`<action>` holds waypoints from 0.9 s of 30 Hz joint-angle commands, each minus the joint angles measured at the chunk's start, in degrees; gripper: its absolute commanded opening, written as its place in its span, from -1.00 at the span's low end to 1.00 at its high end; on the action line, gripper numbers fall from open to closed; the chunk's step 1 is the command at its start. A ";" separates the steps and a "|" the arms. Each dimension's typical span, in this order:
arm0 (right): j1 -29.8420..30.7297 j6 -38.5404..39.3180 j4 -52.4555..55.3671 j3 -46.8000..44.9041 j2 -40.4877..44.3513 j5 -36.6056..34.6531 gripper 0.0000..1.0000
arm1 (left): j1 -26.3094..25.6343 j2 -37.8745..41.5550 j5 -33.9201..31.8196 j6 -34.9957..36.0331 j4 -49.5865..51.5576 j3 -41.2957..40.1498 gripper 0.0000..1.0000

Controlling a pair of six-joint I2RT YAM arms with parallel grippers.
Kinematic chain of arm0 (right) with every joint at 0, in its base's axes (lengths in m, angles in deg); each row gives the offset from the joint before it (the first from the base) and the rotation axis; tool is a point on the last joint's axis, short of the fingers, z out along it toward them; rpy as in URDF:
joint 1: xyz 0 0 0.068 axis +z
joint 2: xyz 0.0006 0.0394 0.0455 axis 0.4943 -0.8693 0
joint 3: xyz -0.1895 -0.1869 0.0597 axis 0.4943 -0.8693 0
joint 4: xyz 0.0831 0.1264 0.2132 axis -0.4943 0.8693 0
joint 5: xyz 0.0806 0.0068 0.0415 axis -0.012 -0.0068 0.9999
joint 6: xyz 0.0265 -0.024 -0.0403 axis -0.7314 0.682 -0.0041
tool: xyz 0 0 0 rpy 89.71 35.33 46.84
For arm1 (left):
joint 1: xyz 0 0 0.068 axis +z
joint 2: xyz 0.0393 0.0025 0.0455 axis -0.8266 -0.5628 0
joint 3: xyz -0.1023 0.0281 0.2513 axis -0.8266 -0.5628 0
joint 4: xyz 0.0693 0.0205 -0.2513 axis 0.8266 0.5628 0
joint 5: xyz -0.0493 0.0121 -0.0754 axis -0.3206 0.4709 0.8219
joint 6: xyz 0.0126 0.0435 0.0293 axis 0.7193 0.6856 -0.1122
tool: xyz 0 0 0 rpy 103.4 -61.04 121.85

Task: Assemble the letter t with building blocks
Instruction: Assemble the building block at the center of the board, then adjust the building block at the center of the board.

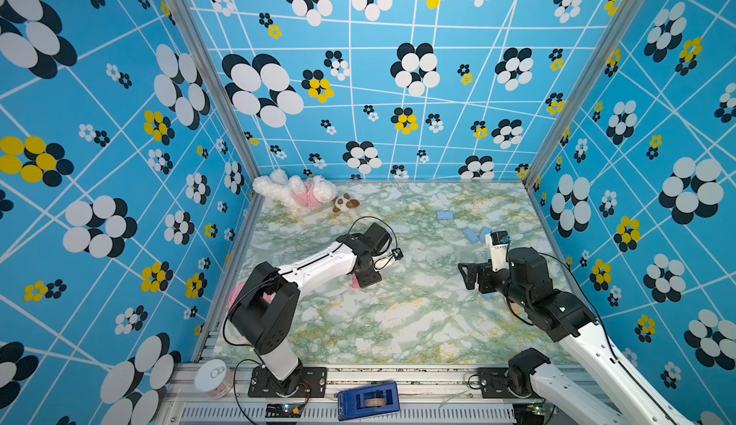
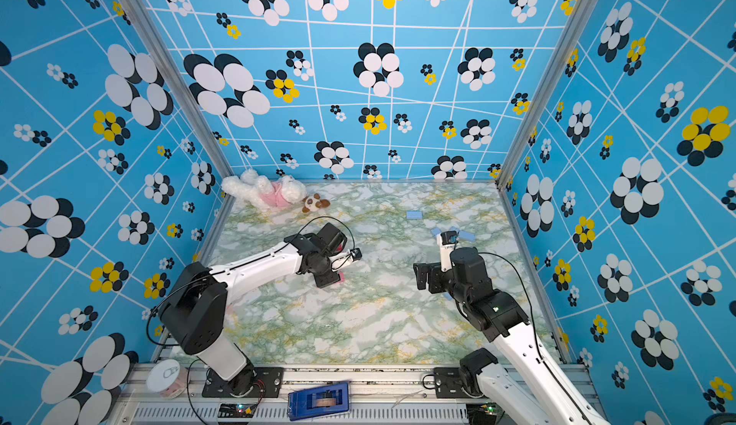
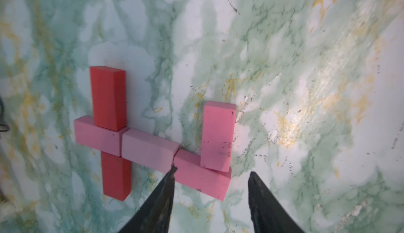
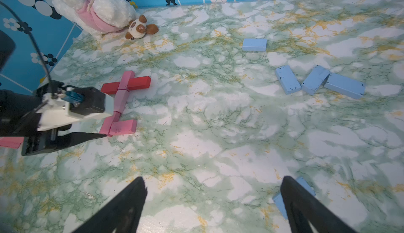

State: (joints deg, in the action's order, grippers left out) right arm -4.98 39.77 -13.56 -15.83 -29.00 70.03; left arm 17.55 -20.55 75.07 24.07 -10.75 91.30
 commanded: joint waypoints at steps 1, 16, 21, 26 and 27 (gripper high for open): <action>0.43 0.71 -0.74 0.51 -0.10 0.31 0.98 | 1.55 7.37 1.87 -8.23 -3.16 -2.25 0.12; 0.49 0.85 -1.15 0.54 -0.56 0.39 0.98 | 17.44 11.69 10.74 -44.91 4.93 -9.59 -0.82; 0.49 0.80 -1.12 0.47 -0.23 0.30 0.99 | 17.36 7.38 11.86 -48.11 3.58 -10.46 -0.88; 0.49 0.71 -1.22 0.43 -0.21 0.17 0.98 | 16.41 2.94 11.87 -49.11 2.86 -9.71 -0.91; 0.48 0.67 -1.23 0.38 -0.20 0.21 0.98 | 16.18 2.07 12.11 -49.07 2.74 -9.54 -0.91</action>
State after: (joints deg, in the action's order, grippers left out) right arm -4.98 39.77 -13.73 -15.83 -29.48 70.01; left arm 34.45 -16.40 86.21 -22.97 -8.22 81.27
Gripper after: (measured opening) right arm 0.992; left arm 0.052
